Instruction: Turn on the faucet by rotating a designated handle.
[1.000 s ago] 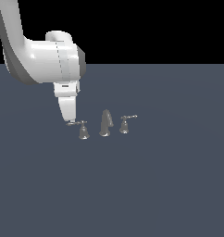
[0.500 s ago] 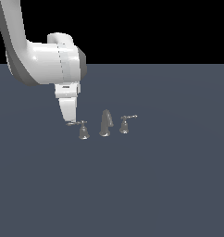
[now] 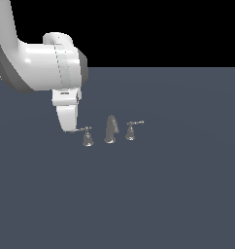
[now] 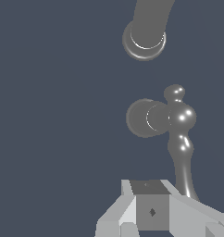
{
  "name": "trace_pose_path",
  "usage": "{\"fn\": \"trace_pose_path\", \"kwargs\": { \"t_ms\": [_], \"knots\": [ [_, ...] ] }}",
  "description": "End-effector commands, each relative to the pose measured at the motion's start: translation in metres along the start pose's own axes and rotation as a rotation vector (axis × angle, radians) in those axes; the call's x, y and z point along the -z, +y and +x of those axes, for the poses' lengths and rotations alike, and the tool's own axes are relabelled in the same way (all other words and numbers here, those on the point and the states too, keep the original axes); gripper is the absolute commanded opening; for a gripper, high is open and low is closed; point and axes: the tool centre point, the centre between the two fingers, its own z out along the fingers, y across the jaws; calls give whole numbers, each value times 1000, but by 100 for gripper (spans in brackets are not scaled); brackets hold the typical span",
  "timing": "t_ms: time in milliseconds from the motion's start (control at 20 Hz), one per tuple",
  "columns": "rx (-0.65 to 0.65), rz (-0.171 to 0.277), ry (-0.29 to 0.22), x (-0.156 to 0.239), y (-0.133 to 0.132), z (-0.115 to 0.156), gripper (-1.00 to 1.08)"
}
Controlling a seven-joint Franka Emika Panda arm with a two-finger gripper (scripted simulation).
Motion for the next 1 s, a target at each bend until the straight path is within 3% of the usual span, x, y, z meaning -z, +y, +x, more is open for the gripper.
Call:
{"fn": "trace_pose_path", "kwargs": {
  "t_ms": [0, 100, 850, 950],
  "knots": [
    [6, -6, -1, 0, 11, -8, -100],
    [-4, 1, 0, 0, 4, 0, -100],
    [5, -5, -1, 0, 53, 6, -100],
    [5, 7, -5, 0, 44, 4, -100]
  ]
}}
